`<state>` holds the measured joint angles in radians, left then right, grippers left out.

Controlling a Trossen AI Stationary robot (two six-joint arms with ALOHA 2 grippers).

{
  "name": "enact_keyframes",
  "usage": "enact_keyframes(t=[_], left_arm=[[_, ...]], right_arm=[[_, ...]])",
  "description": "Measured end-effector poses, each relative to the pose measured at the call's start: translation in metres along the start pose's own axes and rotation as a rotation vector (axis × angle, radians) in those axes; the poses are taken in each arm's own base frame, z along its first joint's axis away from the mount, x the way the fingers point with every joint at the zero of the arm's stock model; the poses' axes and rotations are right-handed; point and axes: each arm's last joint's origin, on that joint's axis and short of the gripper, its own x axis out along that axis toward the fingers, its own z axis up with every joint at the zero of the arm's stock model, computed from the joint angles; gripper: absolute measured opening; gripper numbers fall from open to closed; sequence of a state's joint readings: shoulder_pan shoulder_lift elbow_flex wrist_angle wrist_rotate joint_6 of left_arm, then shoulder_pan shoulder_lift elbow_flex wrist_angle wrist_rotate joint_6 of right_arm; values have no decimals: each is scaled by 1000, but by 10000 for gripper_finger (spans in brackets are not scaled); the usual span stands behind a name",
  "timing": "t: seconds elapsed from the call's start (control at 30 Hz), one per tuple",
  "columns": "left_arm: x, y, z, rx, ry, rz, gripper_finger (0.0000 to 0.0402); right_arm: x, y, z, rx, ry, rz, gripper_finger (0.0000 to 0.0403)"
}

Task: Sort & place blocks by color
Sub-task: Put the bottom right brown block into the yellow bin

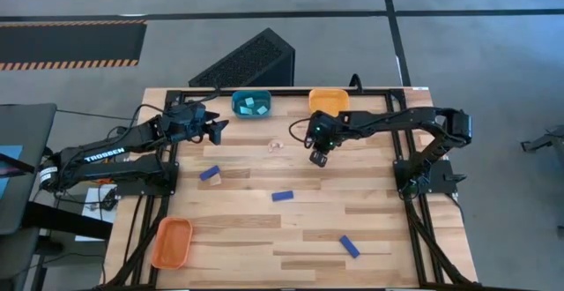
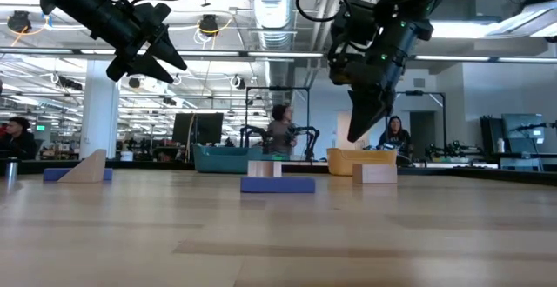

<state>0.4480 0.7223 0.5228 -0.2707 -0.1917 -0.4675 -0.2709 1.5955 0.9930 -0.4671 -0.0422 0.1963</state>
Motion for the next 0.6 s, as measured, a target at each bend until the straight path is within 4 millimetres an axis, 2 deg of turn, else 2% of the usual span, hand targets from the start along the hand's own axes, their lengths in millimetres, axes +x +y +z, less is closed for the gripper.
enact_keyframes(t=[0.17,0.4,0.6], left_arm=[[0,0,0,-15,0,0,234],[0,0,0,-16,1,0,234],[0,0,0,-11,-6,14,234]], right_arm=[[3,-1,-5,14,10,-17,40],[20,-3,-28,83,7,1,41],[17,7,-28,48,1,42,41]])
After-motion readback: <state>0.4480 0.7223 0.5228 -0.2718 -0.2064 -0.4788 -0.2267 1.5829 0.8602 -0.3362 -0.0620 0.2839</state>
